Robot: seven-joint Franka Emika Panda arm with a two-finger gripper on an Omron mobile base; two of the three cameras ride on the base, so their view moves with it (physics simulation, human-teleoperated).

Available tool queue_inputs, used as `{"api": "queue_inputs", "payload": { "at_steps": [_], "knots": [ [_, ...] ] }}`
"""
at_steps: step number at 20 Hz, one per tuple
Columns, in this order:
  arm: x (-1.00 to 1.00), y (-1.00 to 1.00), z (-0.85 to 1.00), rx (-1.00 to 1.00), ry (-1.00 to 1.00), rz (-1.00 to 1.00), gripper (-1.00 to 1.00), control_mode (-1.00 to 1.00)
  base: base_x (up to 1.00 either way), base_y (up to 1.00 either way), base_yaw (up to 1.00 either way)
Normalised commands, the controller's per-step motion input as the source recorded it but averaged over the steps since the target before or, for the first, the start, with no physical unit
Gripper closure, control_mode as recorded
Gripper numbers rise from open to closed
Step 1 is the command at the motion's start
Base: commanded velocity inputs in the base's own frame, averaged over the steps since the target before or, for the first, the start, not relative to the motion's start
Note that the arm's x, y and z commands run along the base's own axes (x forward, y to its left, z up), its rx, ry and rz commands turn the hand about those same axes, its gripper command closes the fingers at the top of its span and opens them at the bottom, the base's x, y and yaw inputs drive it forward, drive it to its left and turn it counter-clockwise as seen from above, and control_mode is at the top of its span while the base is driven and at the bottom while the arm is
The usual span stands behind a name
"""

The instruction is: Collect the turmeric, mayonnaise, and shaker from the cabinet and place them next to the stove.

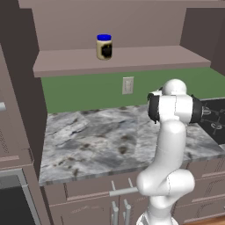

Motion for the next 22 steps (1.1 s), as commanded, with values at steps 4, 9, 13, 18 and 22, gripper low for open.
{"api": "queue_inputs", "payload": {
  "at_steps": [4,9,13,18,22],
  "knots": [
    [0.00,-0.09,-0.57,0.00,-0.14,0.00,1.00,-1.00,0.00,0.00,0.00],
    [-0.03,-0.12,-0.85,0.00,-0.17,0.00,1.00,-1.00,0.00,0.00,0.00],
    [-0.03,-0.15,-0.64,0.00,-0.15,-0.02,1.00,-1.00,0.00,0.00,0.00],
    [0.00,-0.07,-0.50,0.00,-0.16,-0.06,1.00,-1.00,0.00,0.00,0.00],
    [-0.01,-0.12,-0.79,0.00,-0.23,-0.05,1.00,-1.00,0.00,0.00,0.00]
  ]
}}
